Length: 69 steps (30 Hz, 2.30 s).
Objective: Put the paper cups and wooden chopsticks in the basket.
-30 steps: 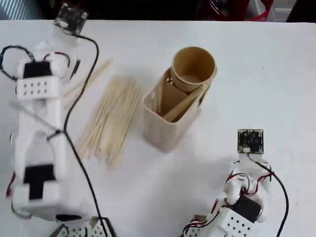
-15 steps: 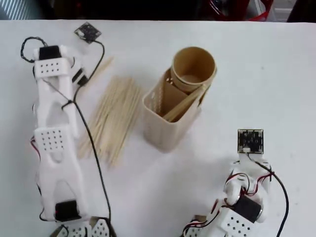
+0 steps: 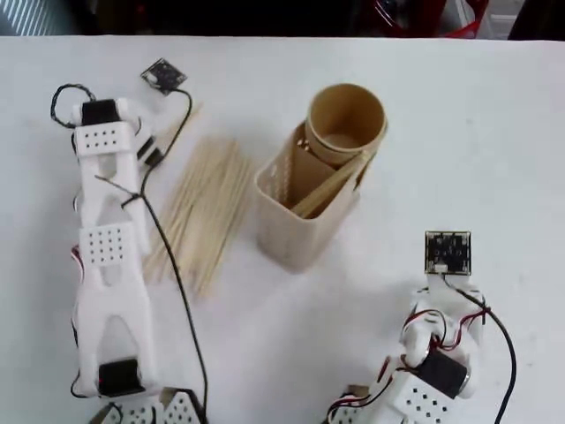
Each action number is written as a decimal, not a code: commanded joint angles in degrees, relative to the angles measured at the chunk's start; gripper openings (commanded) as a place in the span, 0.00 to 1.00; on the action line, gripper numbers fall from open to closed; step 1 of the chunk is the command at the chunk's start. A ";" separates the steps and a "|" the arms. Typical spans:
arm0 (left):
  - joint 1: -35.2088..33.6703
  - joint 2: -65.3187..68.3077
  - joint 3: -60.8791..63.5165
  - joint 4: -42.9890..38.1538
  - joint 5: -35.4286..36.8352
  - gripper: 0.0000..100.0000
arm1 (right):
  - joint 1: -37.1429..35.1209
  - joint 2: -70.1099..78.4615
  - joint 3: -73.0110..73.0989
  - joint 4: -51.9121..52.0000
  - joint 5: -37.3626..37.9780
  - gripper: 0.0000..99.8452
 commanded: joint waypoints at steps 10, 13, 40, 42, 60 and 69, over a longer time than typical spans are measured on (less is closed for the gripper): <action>3.74 -0.22 2.37 8.88 -0.70 0.03 | 0.57 -0.48 0.53 -1.01 0.35 0.11; 4.97 -0.31 0.44 12.75 -0.26 0.02 | 0.57 -0.48 0.53 -1.01 0.35 0.11; 11.65 -62.81 48.88 11.69 20.66 0.02 | 0.57 -0.48 0.53 -1.01 0.35 0.11; 12.53 -69.14 51.87 10.99 21.98 0.02 | 0.57 -0.48 0.53 -1.01 0.35 0.11; 42.51 -127.78 101.54 -28.75 36.13 0.02 | 0.66 -0.48 0.53 -1.01 0.35 0.11; 50.86 -128.13 113.49 -58.46 38.42 0.02 | 0.66 -0.48 0.53 -1.01 0.35 0.11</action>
